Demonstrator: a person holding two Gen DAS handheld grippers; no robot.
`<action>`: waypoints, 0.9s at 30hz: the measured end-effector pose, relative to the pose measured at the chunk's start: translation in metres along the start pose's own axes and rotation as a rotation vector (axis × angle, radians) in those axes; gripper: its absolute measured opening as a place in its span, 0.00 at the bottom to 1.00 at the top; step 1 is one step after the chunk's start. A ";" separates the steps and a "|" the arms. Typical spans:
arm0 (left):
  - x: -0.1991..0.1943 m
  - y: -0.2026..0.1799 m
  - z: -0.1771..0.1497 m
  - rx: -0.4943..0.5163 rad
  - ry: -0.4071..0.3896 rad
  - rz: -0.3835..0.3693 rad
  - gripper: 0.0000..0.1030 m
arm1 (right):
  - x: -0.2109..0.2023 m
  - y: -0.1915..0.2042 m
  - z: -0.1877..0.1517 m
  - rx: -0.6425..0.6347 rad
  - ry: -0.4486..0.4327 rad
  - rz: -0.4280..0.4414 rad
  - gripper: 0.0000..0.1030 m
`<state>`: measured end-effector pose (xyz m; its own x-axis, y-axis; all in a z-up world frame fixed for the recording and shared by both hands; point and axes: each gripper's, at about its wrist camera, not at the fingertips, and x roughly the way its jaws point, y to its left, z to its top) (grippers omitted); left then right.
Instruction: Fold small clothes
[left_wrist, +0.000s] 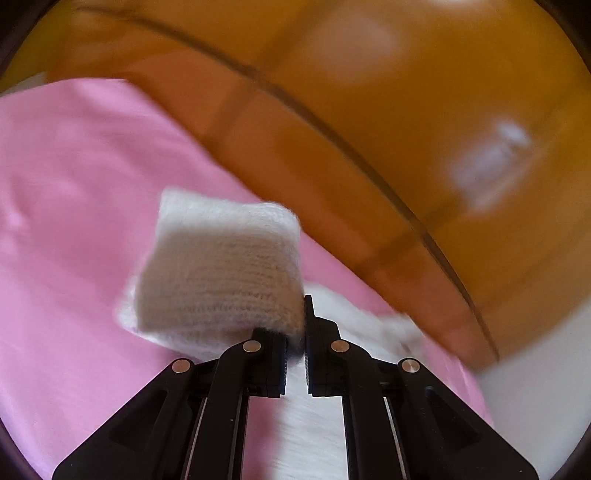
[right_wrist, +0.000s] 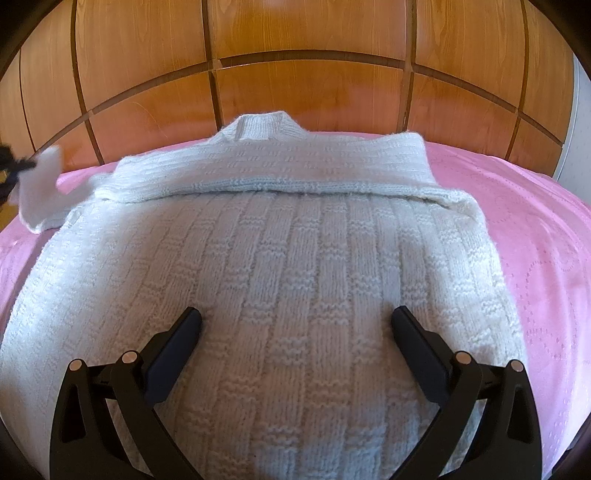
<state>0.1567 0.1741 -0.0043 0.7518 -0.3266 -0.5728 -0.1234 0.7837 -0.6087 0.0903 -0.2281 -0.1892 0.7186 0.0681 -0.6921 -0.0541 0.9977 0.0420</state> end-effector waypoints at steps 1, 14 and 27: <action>0.008 -0.016 -0.010 0.031 0.023 -0.023 0.06 | 0.000 0.000 0.000 0.001 -0.001 0.001 0.98; 0.044 -0.086 -0.128 0.290 0.196 -0.022 0.68 | -0.001 -0.001 0.000 0.015 -0.008 0.013 0.98; 0.029 -0.045 -0.165 0.334 0.122 0.104 0.68 | -0.009 0.074 0.048 -0.108 0.062 0.322 0.90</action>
<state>0.0774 0.0427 -0.0843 0.6611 -0.2806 -0.6959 0.0378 0.9387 -0.3426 0.1129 -0.1547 -0.1455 0.6098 0.3753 -0.6981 -0.3464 0.9184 0.1912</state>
